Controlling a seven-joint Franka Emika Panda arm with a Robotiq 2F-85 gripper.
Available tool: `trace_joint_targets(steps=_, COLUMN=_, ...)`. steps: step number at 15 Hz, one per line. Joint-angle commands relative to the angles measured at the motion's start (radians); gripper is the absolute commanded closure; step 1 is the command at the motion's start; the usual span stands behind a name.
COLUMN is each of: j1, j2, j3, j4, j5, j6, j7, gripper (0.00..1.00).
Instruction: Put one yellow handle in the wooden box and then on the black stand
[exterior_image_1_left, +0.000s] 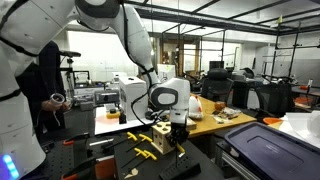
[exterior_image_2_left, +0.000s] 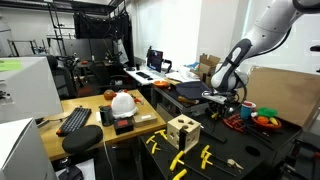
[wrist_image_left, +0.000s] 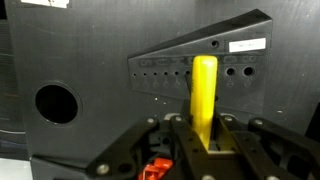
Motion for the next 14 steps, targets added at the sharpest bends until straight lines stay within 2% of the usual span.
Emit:
trace_joint_targets(steps=1, j1=-0.012, j2=-0.019, j3=0.014, j4=-0.012, j5=0.034, j6=-0.007, j7=-0.044, gripper=0.96)
trace_joint_targets(steps=14, j1=-0.008, j2=-0.017, j3=0.013, j4=-0.009, j5=0.036, j6=0.0, j7=-0.051, gripper=0.96)
